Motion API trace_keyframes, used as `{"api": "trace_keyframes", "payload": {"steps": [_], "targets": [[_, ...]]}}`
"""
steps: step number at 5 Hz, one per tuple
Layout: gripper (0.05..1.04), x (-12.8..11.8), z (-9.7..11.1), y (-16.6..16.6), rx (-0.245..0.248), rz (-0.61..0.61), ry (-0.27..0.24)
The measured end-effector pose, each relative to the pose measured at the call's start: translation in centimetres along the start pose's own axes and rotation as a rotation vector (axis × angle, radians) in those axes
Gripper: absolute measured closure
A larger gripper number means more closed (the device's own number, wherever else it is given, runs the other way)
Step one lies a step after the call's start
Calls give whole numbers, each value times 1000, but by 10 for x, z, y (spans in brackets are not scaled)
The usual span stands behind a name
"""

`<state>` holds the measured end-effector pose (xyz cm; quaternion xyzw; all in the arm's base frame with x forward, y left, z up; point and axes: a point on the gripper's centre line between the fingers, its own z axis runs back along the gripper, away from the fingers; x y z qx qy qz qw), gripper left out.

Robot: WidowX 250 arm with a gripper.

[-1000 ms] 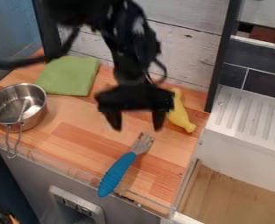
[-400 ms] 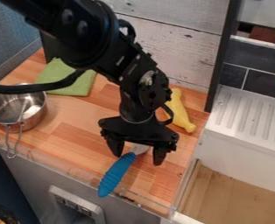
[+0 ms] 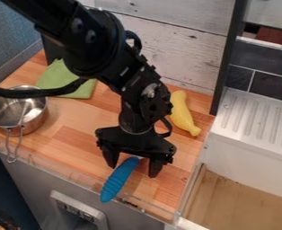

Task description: Move the fork to the upper side of the table

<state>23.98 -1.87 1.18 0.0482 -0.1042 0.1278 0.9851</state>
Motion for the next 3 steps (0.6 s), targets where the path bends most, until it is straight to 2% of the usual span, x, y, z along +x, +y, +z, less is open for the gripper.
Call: {"api": "trace_keyframes", "payload": {"steps": [1,2,3], "targets": [[137,-3,-7,3,25,6,21],[431,-4,-10,1,38,6,17],[675,-5,-9,0,33,20,20]]}}
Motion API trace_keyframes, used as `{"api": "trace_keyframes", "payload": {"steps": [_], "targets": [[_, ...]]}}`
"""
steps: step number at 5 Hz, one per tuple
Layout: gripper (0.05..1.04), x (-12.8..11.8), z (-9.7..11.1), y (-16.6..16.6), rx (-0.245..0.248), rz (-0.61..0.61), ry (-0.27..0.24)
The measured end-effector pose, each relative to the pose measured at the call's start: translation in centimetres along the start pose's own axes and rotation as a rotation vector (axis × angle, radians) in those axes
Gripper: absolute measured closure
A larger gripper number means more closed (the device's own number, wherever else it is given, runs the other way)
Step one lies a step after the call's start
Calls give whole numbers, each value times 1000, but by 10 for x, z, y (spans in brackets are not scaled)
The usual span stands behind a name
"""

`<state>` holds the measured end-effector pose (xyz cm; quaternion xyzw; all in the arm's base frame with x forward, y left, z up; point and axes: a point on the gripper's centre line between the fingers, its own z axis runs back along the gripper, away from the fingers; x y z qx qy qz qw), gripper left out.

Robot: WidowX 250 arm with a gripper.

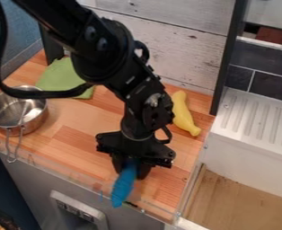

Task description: Move the fork to the upper side of the table

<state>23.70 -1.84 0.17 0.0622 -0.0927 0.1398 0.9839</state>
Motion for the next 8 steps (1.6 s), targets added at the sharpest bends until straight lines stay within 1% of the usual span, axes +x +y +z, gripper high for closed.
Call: {"api": "trace_keyframes", "payload": {"steps": [1,2,3,4,5,6,7,8], "targets": [[705,0,5,2,-13,42,15],[705,7,14,19,-40,219,34],[705,21,26,31,-50,425,52],[705,47,36,34,-43,584,20],[705,67,32,39,-11,754,26],[705,84,13,44,5,918,36],[705,108,-6,40,27,985,35],[705,132,-20,28,32,996,16]]}}
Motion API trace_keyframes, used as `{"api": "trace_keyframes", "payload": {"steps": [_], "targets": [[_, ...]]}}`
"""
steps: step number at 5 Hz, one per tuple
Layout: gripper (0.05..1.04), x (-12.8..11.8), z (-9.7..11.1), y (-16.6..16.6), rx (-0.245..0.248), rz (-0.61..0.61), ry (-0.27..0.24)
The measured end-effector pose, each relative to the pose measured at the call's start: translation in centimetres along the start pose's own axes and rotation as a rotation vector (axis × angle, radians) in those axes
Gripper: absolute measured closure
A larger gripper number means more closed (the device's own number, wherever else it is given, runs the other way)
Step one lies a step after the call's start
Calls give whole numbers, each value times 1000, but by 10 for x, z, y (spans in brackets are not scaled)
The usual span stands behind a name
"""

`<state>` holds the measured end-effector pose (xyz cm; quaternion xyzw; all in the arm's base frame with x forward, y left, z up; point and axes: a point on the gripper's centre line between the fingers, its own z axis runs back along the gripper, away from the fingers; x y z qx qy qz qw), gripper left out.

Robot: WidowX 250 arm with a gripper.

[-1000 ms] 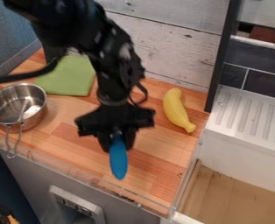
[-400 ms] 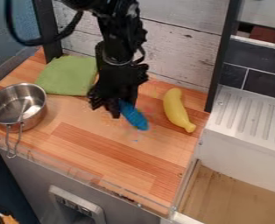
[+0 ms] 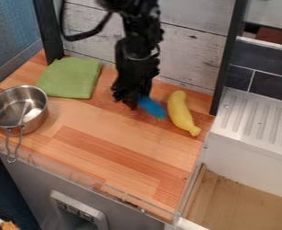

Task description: Move the fork to the upper side of the table

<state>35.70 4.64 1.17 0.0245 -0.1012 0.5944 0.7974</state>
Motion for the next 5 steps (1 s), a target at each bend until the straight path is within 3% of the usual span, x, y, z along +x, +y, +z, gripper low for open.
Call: {"api": "trace_keyframes", "payload": {"steps": [1,2,3,4,5], "targets": [[705,3,-12,-27,-21,-56,5],[705,7,-16,-37,-11,-101,-12],[705,11,-16,-37,5,-139,-50],[635,12,-16,-35,16,-144,-54],[329,11,-16,-32,31,-146,-49]]}}
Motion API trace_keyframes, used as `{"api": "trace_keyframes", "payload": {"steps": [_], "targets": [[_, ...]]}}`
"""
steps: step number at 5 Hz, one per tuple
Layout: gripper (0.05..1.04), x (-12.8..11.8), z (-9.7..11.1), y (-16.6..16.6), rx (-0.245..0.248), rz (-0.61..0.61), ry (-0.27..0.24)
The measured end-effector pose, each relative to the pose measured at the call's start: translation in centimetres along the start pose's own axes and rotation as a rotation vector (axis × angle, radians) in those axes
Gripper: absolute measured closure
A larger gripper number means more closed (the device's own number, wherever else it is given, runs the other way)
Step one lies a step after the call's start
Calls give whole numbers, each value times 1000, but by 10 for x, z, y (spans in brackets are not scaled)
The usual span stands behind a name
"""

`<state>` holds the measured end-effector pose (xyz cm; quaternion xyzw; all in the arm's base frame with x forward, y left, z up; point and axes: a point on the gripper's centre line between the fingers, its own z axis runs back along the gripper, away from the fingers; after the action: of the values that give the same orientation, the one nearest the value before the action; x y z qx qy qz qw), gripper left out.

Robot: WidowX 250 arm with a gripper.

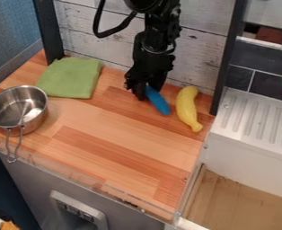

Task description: Move the fork to the upper side of the table

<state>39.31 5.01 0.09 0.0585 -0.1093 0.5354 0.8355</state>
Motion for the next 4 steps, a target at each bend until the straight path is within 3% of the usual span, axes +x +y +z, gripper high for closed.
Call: {"api": "trace_keyframes", "payload": {"steps": [1,4], "targets": [[95,-2,1,5,3,3,6],[83,3,34,10,-71,8,32]]}}
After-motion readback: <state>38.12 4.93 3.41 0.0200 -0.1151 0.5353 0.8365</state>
